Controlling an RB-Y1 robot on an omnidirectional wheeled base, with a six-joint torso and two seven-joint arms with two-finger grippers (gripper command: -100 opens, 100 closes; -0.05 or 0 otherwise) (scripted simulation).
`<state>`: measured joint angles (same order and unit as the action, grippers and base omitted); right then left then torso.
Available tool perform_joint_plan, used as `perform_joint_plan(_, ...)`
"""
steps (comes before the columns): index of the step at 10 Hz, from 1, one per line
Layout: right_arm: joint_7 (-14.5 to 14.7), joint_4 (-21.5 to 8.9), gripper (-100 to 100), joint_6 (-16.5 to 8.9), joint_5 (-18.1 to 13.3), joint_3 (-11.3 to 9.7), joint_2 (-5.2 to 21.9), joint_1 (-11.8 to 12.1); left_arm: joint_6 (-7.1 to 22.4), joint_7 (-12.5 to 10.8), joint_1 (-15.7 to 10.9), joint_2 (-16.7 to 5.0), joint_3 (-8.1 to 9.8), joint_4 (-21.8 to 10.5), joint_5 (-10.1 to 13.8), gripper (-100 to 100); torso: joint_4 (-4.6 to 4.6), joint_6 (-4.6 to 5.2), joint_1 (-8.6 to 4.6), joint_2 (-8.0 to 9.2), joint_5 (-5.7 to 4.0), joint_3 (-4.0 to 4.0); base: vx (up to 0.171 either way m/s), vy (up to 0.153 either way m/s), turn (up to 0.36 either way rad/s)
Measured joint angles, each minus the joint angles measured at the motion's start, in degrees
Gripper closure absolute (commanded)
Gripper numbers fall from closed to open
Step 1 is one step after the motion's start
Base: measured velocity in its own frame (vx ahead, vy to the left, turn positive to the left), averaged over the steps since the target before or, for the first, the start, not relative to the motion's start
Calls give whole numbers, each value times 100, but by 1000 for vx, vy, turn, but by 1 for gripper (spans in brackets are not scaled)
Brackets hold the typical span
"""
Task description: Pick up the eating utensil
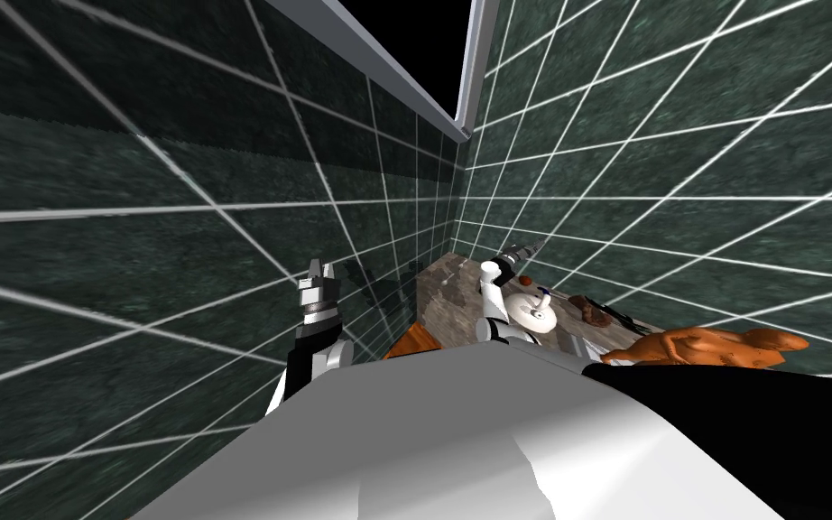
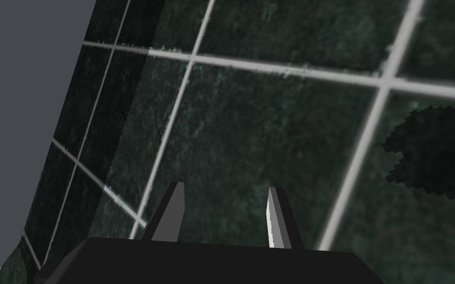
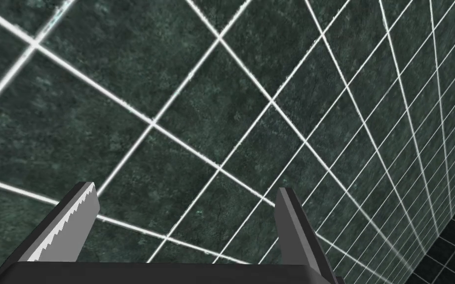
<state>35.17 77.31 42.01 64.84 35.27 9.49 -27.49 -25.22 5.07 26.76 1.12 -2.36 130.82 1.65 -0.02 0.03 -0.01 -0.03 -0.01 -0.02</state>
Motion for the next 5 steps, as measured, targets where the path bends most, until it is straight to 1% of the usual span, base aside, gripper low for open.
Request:
perform_joint_plan(1,67,-146,-100,34,184,111,-4,-152,0,0,0,0,0,0,0,0,0,0,0,0,0,0,0,0,0)
perform_joint_plan(2,97,-241,-100,47,311,135,-2,-226,0,0,0,0,0,0,0,0,0,1,1,1,0,1,2,-3,50)
perform_joint_plan(3,100,-468,-100,140,456,260,17,-394,0,0,0,0,0,0,0,0,0,0,1,1,0,0,2,-6,33)
perform_joint_plan(4,137,-591,-100,194,623,348,4,-509,0,0,0,0,0,0,0,0,0,1,1,1,0,1,0,0,0)
perform_joint_plan(5,160,-643,-100,208,729,375,-2,-555,0,0,0,0,0,0,0,0,0,2,1,2,0,1,3,-5,57)
